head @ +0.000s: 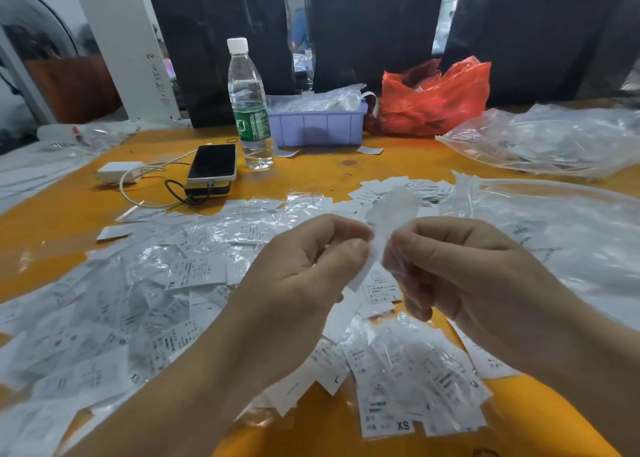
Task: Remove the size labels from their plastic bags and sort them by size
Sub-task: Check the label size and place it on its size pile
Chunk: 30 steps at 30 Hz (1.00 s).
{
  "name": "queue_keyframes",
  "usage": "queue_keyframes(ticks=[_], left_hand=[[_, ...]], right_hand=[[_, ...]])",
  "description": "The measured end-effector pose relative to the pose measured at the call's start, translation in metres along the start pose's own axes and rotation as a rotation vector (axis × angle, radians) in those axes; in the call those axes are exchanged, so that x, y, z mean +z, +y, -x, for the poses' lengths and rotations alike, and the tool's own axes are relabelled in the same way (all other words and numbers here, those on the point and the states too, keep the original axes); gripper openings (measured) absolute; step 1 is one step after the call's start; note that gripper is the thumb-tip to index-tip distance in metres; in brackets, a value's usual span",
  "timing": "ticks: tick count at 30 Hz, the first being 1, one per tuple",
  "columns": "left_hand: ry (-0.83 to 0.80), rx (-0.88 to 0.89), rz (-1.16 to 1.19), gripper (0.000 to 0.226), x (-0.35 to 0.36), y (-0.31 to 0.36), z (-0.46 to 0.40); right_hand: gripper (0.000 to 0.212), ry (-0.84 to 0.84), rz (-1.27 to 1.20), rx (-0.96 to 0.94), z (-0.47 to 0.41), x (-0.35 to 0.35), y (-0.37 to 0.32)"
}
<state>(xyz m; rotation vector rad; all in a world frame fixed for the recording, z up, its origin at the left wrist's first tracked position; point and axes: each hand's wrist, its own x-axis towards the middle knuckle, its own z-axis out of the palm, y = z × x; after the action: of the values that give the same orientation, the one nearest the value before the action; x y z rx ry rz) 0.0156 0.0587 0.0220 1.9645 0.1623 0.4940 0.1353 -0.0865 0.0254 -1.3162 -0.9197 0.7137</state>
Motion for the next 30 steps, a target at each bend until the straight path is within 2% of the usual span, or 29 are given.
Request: queue_keyframes(ticks=[9,13,14,19,24,28,30], left_hand=[[0.049,0.078,-0.101,0.011,0.0021,0.0062,0.0018],[0.093,0.069,-0.145,0.013,0.0027,0.0020,0.0011],[0.104,0.066,-0.149,0.013,0.0030,0.0022,0.0013],[0.131,0.042,-0.129,0.014,0.0028,0.0043,0.0007],[0.109,0.007,-0.078,0.019,-0.0012,0.0039,-0.0006],[-0.046,-0.009,-0.031,0.026,-0.0012,0.0032,-0.0007],[-0.078,0.005,-0.034,0.023,0.0015,0.0039,0.0005]], right_hand=[[0.029,-0.204,-0.094,0.154,0.0025,-0.0020,0.0050],[0.059,-0.177,0.104,0.158,0.0016,-0.0020,0.0061],[0.059,-0.159,0.140,0.152,0.0018,-0.0021,0.0057],[0.019,-0.081,0.209,0.123,0.0024,-0.0008,0.0022],[0.020,-0.034,0.119,0.098,0.0027,0.0006,-0.0018],[0.014,0.004,0.056,0.042,0.0030,-0.0013,-0.0021],[0.018,0.028,0.031,0.016,0.0028,-0.0028,-0.0018]])
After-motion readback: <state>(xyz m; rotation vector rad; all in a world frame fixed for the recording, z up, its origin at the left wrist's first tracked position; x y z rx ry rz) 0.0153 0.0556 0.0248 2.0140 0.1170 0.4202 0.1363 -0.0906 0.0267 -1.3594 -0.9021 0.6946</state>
